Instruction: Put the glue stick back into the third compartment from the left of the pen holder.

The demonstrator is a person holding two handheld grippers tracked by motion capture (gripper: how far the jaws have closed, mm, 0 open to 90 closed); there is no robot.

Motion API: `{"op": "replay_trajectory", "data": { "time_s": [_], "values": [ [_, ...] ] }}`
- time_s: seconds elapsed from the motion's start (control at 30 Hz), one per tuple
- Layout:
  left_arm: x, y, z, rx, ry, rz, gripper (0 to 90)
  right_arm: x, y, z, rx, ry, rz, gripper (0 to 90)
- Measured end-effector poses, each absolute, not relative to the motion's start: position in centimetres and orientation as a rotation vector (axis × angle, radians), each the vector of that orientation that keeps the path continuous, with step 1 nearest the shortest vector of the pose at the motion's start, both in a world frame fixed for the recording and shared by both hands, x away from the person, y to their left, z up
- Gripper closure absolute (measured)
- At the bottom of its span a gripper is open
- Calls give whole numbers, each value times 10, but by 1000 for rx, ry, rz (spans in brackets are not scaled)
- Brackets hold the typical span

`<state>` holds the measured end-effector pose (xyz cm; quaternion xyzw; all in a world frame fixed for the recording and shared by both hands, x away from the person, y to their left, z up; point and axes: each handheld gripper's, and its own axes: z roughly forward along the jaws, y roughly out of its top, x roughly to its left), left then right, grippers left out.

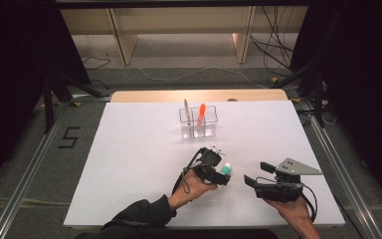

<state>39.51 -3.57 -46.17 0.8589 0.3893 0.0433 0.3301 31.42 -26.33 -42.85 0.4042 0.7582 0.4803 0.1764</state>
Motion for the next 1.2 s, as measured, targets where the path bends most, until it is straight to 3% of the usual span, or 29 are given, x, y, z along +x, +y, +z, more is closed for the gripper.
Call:
{"op": "replay_trajectory", "data": {
  "time_s": [1.2],
  "values": [
    [399, -55, -471, 2351, 1016, 126, 520, 314, -261, -429, 1134, 2156, 1356, 236]
  ]
}}
